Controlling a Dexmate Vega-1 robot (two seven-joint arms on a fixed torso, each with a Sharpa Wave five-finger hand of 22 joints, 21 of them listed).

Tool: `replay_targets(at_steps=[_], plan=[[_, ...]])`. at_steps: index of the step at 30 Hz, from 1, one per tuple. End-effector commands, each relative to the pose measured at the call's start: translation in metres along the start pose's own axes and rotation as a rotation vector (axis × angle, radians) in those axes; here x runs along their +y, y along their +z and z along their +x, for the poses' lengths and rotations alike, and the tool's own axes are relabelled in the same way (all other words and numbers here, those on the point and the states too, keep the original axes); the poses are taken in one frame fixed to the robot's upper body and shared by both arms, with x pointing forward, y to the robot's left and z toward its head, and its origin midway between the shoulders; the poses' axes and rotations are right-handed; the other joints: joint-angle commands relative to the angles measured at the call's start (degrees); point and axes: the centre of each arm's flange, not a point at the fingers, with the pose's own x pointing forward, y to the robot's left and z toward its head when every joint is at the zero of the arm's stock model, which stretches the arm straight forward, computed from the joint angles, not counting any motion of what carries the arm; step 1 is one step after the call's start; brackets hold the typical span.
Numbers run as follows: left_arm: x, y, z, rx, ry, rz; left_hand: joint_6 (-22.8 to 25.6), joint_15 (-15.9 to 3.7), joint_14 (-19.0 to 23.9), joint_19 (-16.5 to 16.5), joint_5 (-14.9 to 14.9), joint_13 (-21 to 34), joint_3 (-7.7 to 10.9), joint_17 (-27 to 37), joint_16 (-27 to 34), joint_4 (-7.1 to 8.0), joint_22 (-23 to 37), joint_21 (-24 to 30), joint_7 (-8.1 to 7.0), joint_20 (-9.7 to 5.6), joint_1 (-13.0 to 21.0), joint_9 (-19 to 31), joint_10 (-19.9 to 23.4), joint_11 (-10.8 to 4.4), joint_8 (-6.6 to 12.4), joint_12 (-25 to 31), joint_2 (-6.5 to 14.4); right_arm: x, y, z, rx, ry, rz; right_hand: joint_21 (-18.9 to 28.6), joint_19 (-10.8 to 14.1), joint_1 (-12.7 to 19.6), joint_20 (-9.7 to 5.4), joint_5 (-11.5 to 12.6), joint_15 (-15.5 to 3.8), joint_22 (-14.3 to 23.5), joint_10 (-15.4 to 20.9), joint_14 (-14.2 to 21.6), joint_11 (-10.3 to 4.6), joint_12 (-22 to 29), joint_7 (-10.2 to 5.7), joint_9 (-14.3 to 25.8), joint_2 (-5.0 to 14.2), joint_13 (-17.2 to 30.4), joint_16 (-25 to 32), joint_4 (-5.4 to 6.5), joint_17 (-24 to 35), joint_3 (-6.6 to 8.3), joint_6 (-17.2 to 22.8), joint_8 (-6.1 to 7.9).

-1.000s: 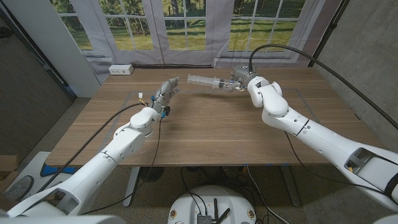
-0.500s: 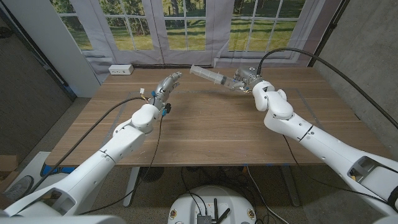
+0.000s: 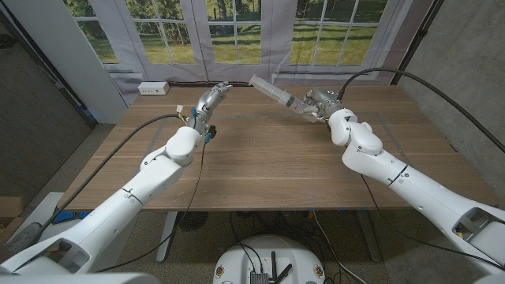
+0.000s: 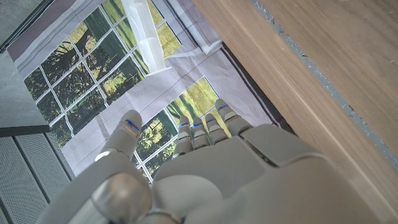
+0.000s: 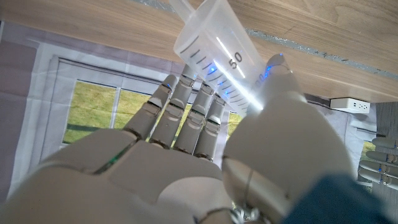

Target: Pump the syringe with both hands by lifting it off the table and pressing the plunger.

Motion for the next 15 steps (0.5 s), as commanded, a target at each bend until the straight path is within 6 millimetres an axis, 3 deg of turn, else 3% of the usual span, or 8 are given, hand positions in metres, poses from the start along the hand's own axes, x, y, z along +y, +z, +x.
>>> replay_targets(at_steps=[1, 15], plan=[[0.0, 0.009, 0.0, -0.021, -0.007, 0.023, 0.7, -0.33, 0.1, 0.6, 0.3, 0.2, 0.07, 0.1, 0.2, -0.44, 0.2, 0.0, -0.16, -0.02, 0.9, 0.2, 0.5, -0.33, -0.02, 0.3, 0.0, 0.019, -0.018, -0.017, 0.011, 0.018, 0.111, 0.3, 0.7, 12.9, -7.5, 0.4, -7.35, 0.2, 2.6, 0.5, -2.04, -0.2, -5.71, 0.4, 13.37, 0.4, -0.4, -0.05, 0.3, -0.35, 6.2, -0.29], [0.005, 0.032, 0.009, -0.06, -0.069, 0.114, 1.3, -0.4, 0.1, 0.5, 0.2, 0.2, -0.2, 0.1, 0.2, -0.54, 0.2, -0.1, -0.24, -0.01, 1.1, 0.2, 0.6, -0.37, 0.05, 0.3, -0.3, 0.032, -0.02, -0.025, -0.011, 0.025, 0.23, 0.2, 0.7, 13.2, -7.66, 0.5, -7.36, 0.2, 3.0, 1.0, -2.01, -0.8, -5.69, 0.4, 13.5, 1.0, -1.8, -0.07, 1.3, -0.94, 6.8, -1.45]])
